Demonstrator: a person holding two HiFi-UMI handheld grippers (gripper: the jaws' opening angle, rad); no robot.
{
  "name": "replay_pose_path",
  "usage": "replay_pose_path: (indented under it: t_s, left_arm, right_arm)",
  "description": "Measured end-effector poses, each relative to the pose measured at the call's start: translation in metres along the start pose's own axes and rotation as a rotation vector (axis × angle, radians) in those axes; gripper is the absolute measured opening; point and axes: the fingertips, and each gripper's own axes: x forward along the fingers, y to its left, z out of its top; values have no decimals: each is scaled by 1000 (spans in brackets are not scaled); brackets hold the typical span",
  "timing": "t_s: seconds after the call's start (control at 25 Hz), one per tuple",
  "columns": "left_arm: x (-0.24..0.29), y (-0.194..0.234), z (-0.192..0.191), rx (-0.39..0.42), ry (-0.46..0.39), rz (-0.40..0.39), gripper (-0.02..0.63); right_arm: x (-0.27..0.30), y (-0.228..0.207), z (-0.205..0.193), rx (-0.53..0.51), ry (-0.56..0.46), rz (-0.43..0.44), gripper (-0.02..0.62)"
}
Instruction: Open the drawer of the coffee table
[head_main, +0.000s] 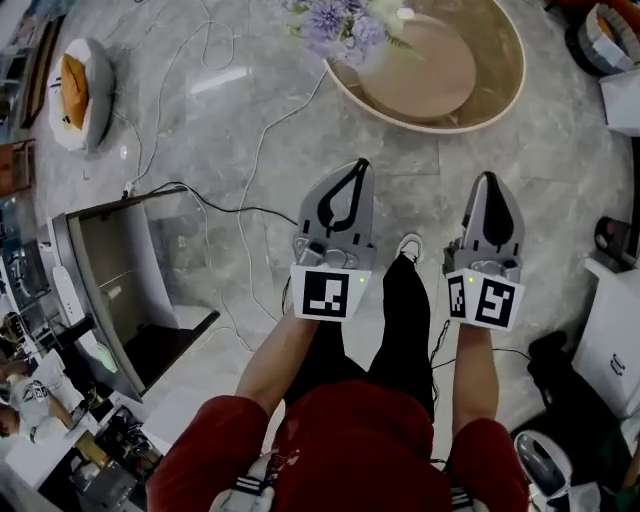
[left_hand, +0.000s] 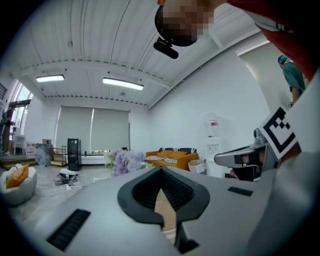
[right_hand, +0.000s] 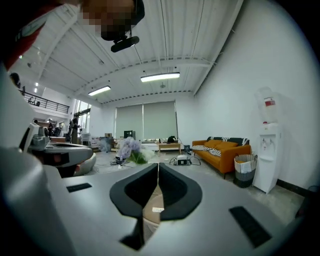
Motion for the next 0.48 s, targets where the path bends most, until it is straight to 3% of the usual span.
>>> replay_pose_path:
  t_s: [0.48]
  left_arm:
    - [43,-23,-361,4,-42,24,8]
  right_arm:
    - [78,-2,-362,-4,-13,31,23]
